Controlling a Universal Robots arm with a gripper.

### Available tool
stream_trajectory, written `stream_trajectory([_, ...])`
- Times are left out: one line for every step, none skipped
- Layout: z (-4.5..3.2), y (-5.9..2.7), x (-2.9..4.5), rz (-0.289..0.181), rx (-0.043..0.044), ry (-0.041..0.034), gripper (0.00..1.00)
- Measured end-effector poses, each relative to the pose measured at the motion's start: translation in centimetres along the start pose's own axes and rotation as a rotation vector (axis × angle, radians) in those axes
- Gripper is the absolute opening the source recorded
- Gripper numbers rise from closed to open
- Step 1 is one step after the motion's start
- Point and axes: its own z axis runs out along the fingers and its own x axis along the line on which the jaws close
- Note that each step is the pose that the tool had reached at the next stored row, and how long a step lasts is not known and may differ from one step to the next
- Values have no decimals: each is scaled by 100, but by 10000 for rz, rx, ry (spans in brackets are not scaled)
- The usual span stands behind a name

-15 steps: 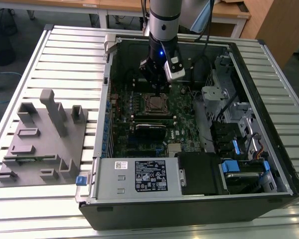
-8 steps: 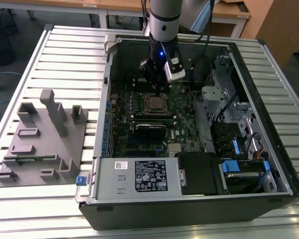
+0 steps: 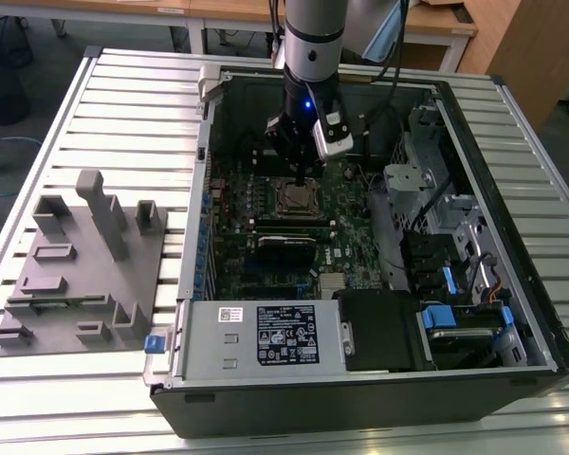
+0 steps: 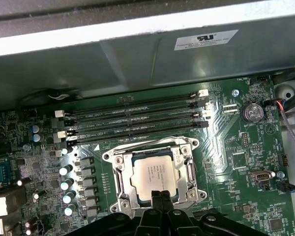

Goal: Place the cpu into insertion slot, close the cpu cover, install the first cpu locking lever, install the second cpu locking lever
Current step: 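Install the second cpu locking lever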

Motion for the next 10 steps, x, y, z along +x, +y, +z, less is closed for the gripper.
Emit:
stream_trajectory([0,0,0,0,0,0,10])
stream_trajectory([0,0,0,0,0,0,10])
stream_trajectory([0,0,0,-1,0,-1,10])
stream_trajectory([0,-1,0,0,0,-1,10])
stream_trajectory([0,-1,0,0,0,0,10])
stream_trajectory([0,-1,0,0,0,0,10])
stream_trajectory([0,-4,-1,-1,0,0,10])
stream_trajectory([-1,-9,-2,-3,1,0,10])
stream_trajectory([-1,-16,-3,-2,0,0,10])
stream_trajectory([0,-22,-4,0,-1,0,10])
